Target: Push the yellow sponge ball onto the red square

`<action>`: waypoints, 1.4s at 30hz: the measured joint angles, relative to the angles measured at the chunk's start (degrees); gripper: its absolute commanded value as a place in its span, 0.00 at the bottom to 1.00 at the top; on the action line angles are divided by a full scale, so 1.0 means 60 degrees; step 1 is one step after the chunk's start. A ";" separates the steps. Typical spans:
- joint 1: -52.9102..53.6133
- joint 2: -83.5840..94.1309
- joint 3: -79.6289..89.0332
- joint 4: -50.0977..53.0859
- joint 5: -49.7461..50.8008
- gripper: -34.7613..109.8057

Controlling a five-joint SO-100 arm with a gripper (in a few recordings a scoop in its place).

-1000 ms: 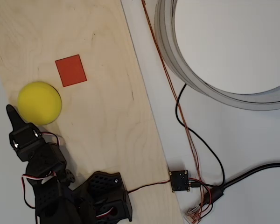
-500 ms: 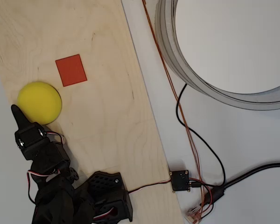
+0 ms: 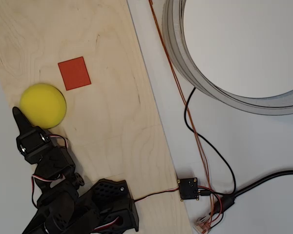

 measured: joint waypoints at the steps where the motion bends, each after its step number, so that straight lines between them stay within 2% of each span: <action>1: 0.0088 0.0000 -0.0073 0.0000 -0.0103 0.24; 20: 0.1392 -0.0190 -0.0557 0.0000 -0.1172 0.24; 42: 0.2241 -0.0469 -0.1538 0.0220 -0.1582 0.24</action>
